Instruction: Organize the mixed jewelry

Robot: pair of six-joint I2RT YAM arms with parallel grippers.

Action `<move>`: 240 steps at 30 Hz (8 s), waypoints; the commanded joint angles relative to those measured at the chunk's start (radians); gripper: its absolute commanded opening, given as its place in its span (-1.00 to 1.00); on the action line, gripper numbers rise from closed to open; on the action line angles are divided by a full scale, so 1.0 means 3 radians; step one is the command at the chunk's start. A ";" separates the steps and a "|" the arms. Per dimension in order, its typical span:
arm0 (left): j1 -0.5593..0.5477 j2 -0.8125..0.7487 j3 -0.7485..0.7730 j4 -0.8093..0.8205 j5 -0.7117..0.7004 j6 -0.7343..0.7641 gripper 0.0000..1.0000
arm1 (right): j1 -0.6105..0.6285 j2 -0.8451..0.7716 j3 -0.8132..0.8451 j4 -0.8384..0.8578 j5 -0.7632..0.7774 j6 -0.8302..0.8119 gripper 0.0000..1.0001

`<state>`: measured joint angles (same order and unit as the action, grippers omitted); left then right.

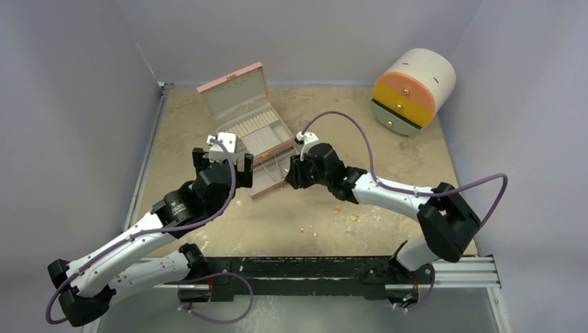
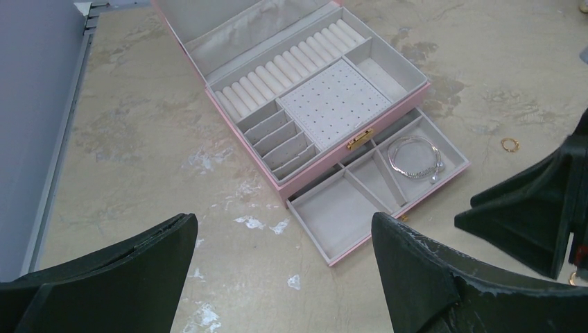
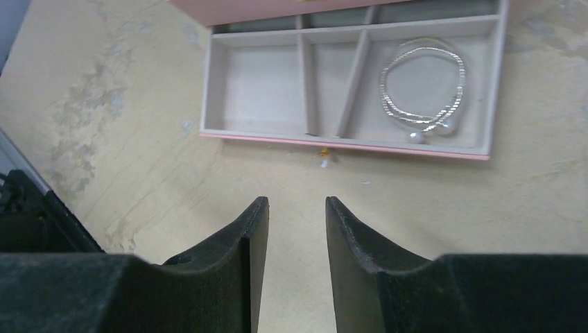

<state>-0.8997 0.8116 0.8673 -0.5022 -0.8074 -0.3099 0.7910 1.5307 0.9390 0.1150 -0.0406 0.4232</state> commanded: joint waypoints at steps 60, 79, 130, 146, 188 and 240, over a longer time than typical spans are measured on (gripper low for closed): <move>-0.0018 -0.0108 -0.0001 0.0089 -0.0054 0.0072 0.92 | 0.0493 0.1095 -0.0028 0.1330 0.1078 0.0156 -0.31; -0.0018 -0.0108 0.0003 0.0086 -0.0054 0.0072 0.93 | 0.0493 0.1201 0.0238 0.1095 0.1070 -0.0113 -0.99; -0.0021 -0.0129 -0.0007 0.0043 -0.0155 0.0050 0.92 | 0.0218 0.2015 0.1091 0.1687 0.1287 -0.0208 -1.00; -0.0018 -0.0087 -0.0011 0.0041 -0.0146 0.0048 0.93 | 0.0217 0.2098 0.1089 0.1823 0.1340 -0.0125 -0.55; -0.0019 -0.0091 -0.0006 0.0037 -0.0114 0.0046 0.92 | 0.0216 0.2116 0.0423 0.3370 0.1242 -0.0467 -0.18; -0.0018 -0.0758 -0.0063 0.0071 -0.0681 -0.0071 0.93 | -0.0647 0.2432 0.3642 -0.1416 0.0122 -0.0840 0.04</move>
<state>-0.8997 0.6025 0.8524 -0.5022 -0.9569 -0.3141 0.6048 2.2482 1.9335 -0.2718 0.0036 0.1448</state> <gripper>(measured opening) 0.965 0.532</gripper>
